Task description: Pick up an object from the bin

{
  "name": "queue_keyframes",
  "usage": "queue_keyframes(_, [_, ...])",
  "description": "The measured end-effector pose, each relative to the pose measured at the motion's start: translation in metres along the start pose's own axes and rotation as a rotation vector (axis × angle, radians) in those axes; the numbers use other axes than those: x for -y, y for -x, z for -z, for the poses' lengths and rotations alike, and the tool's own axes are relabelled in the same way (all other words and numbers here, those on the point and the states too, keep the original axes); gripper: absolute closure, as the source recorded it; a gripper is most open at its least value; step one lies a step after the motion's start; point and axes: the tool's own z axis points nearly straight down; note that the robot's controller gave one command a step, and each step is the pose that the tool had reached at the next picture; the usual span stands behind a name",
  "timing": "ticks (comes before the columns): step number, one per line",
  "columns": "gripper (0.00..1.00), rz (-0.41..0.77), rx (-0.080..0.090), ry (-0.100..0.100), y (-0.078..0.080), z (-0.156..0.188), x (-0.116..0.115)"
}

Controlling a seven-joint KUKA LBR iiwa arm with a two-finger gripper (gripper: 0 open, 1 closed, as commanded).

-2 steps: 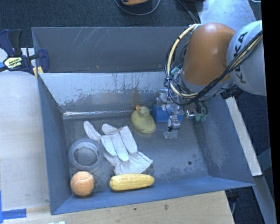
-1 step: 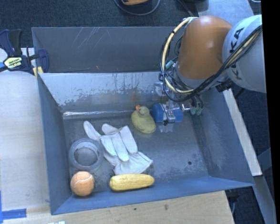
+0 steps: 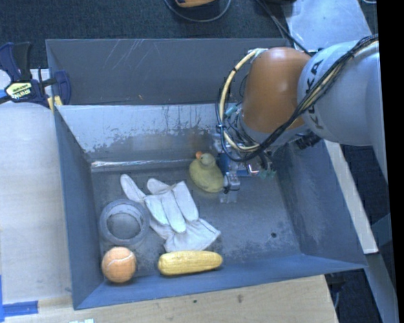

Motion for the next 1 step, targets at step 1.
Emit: queue_keyframes(1, [1.00,-0.144,0.017,0.002,0.0120,-0.0260,-0.0309])
